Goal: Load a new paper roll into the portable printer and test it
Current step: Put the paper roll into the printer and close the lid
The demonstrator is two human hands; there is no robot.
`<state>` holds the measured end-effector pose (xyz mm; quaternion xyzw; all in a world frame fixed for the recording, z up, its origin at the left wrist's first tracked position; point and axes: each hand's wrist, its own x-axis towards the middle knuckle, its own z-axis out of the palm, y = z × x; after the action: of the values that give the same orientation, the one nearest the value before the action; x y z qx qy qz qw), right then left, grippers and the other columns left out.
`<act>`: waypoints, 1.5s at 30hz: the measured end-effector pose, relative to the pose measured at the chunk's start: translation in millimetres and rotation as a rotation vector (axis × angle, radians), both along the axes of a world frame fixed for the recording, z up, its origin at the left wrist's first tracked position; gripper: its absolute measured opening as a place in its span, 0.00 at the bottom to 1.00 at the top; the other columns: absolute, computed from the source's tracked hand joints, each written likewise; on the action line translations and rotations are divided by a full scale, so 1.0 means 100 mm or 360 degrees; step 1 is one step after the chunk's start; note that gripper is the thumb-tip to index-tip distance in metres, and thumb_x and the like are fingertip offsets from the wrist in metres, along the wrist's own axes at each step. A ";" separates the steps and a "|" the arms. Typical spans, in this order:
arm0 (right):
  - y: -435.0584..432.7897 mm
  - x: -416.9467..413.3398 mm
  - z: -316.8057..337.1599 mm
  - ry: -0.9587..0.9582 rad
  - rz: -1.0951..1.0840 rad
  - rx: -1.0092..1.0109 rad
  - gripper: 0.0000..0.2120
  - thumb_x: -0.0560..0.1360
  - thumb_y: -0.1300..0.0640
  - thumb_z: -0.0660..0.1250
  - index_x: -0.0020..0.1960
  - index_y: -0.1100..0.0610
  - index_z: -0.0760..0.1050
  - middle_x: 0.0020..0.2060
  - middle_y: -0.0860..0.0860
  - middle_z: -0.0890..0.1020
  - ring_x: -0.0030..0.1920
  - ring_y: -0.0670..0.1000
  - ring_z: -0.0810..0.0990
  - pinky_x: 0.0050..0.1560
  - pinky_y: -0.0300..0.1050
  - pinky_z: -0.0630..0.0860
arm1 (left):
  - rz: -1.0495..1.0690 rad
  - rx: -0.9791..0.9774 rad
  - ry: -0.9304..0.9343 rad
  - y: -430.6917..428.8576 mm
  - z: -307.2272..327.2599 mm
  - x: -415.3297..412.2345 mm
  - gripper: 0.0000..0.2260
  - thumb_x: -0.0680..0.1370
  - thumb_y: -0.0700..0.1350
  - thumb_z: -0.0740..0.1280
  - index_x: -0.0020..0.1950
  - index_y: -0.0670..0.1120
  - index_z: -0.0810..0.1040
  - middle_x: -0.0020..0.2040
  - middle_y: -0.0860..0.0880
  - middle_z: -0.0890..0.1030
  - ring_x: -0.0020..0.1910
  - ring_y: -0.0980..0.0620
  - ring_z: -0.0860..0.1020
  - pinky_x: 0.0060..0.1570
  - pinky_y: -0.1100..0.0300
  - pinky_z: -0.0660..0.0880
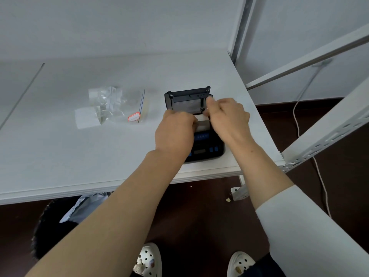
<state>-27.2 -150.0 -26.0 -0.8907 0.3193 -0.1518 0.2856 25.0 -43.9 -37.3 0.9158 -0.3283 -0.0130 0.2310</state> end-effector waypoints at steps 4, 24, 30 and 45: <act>-0.17 0.05 0.17 -0.0427 0.0107 0.0291 0.17 0.80 0.55 0.52 0.64 0.54 0.72 0.69 0.53 0.70 0.70 0.50 0.66 0.73 0.49 0.57 | -0.0067 0.0011 -0.0097 0.02 -0.02 0.00 0.08 0.75 0.37 0.62 0.44 0.43 0.80 0.45 0.43 0.81 0.50 0.43 0.74 0.38 0.56 0.66; -0.20 -0.01 0.08 -0.0314 0.0242 0.0431 0.13 0.73 0.66 0.66 0.57 0.59 0.78 0.40 0.50 0.75 0.43 0.48 0.74 0.56 0.42 0.75 | -0.0166 -0.0256 -0.0522 0.24 -0.06 -0.26 0.05 0.68 0.41 0.69 0.39 0.46 0.85 0.34 0.46 0.81 0.33 0.41 0.77 0.33 0.58 0.67; -0.20 -0.04 0.04 -0.0410 -0.0051 0.1075 0.18 0.71 0.68 0.68 0.60 0.59 0.76 0.45 0.50 0.74 0.53 0.47 0.72 0.50 0.36 0.72 | -0.0198 -0.0252 -0.0512 0.26 -0.07 -0.27 0.05 0.69 0.42 0.69 0.40 0.46 0.85 0.34 0.46 0.81 0.33 0.41 0.77 0.34 0.58 0.66; -0.24 -0.11 -0.13 -0.0322 -0.0170 0.1460 0.23 0.72 0.62 0.70 0.66 0.60 0.70 0.61 0.59 0.76 0.58 0.57 0.77 0.61 0.50 0.75 | -0.0244 -0.0286 -0.0442 0.26 -0.12 -0.27 0.07 0.70 0.42 0.67 0.43 0.46 0.85 0.37 0.46 0.82 0.37 0.40 0.77 0.36 0.53 0.73</act>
<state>-38.6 -173.8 -39.4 -0.6356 0.3694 -0.0955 0.6711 -2.3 -17.7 -49.0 0.8568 -0.4256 0.1254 0.2627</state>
